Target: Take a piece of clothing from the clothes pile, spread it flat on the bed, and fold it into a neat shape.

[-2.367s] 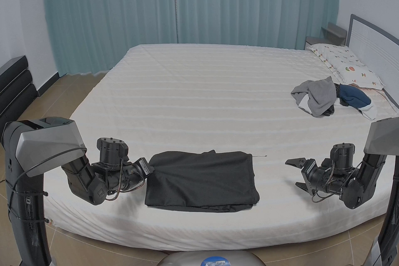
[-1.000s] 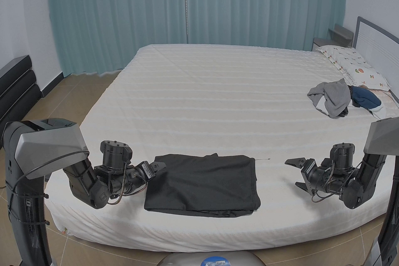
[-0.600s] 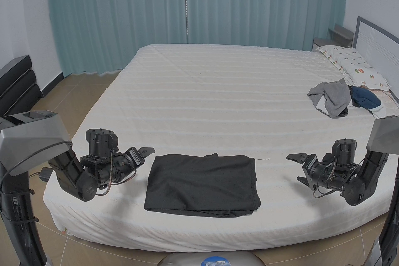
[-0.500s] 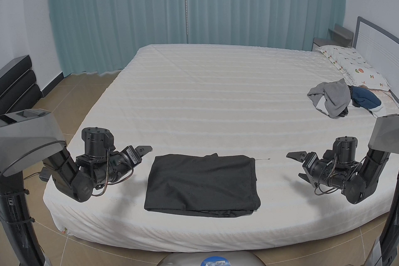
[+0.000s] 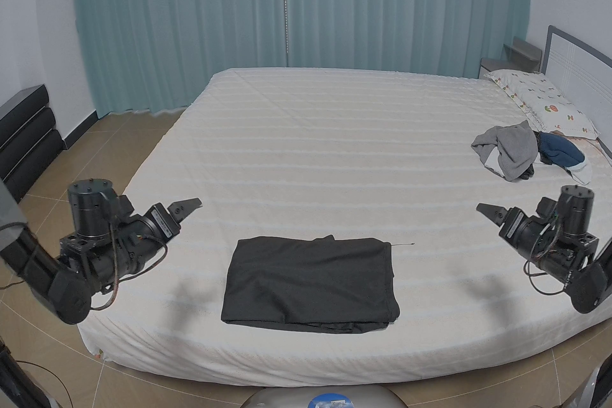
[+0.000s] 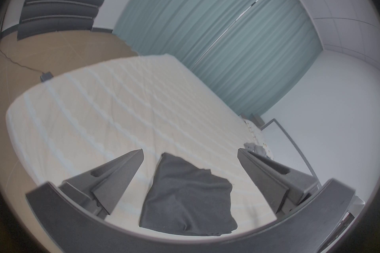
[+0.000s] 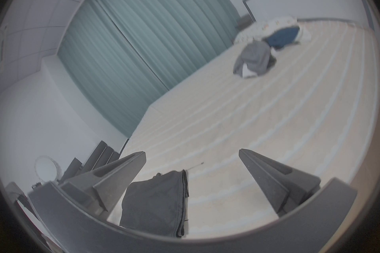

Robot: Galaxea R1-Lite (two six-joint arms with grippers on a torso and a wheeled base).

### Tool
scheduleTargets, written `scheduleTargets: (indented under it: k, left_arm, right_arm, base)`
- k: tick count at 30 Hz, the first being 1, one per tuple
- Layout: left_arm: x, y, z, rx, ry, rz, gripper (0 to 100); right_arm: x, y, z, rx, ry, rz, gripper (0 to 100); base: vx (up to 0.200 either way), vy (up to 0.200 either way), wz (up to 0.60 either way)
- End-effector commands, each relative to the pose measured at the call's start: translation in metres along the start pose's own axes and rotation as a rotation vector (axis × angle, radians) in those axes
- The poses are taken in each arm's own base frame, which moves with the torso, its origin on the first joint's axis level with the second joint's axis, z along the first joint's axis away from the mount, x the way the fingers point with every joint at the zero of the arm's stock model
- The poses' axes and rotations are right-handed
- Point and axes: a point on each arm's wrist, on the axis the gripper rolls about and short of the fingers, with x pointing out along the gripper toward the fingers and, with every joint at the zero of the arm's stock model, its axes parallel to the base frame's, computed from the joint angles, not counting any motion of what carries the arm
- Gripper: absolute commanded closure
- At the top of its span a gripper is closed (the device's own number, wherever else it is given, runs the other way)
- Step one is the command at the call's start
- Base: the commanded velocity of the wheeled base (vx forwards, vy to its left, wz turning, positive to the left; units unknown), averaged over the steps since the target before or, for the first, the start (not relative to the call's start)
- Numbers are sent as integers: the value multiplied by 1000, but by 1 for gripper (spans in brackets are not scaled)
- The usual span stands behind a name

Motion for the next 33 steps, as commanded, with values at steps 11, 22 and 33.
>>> scheduleTargets:
  k: [11, 22, 33]
  left_arm:
    - [-159, -29, 22, 235, -343, -64, 0]
    - [-261, -28, 12, 420, -420, -32, 0]
    - [-303, -3, -18, 504, -514, 106, 0]
  right_arm:
    - [-155, 17, 31, -328, -337, 218, 0]
    - [-241, 25, 11, -482, -296, 277, 0]
    - [-314, 5, -26, -654, -196, 318, 0]
  base:
    - [0, 0, 0]
    - [0, 0, 0]
    - [0, 0, 0]
